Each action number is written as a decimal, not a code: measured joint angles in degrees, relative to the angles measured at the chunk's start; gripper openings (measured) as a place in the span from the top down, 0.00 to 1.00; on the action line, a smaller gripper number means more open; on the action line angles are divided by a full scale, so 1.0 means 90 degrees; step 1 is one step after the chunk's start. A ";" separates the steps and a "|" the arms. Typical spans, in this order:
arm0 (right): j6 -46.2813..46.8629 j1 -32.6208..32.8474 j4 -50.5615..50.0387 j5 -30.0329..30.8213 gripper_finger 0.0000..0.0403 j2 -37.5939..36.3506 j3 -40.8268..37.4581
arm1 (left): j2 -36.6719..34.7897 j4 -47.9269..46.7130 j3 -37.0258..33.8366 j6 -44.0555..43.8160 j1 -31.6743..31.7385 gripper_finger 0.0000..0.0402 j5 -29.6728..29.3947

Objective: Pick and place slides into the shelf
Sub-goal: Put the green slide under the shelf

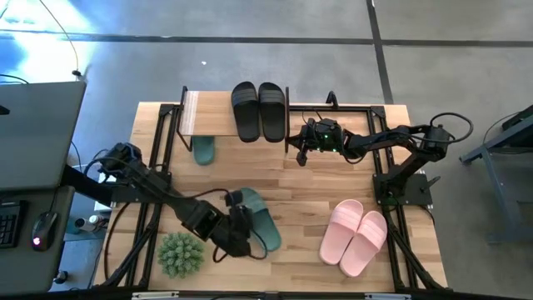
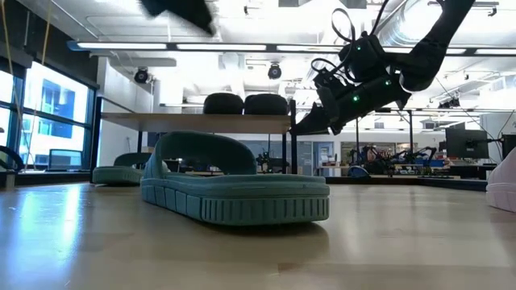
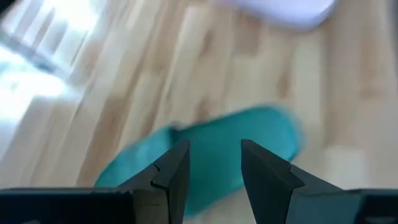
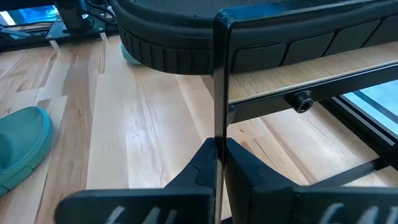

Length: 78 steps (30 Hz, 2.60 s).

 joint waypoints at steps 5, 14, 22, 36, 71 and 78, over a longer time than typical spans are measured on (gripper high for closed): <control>0.0000 -0.0002 -0.0006 -0.0008 1.00 -0.0002 0.0001 | 0.0528 -0.0181 0.1353 0.1107 -0.0037 0.68 0.0150; 0.0028 -0.0002 0.0009 -0.0029 1.00 -0.0002 0.0001 | 0.1881 -0.2021 0.2595 0.0957 -0.0027 0.68 -0.0766; 0.0035 -0.0001 0.0014 -0.0007 1.00 0.0000 -0.0002 | 0.2920 -0.2854 0.2594 -0.0491 0.0108 0.68 -0.0457; 0.0100 0.0001 0.0052 -0.0013 1.00 0.0005 -0.0007 | 0.3081 -0.3845 0.2625 -0.1163 0.0267 0.68 -0.0353; 0.0104 -0.0002 0.0035 -0.0029 1.00 0.0005 -0.0007 | 0.3472 -0.5581 0.2347 -0.1046 0.0818 0.98 -0.0984; 0.0117 -0.0002 0.0035 -0.0034 1.00 0.0005 -0.0007 | 0.3249 -0.5587 0.1254 -0.1064 0.1125 0.99 -0.1248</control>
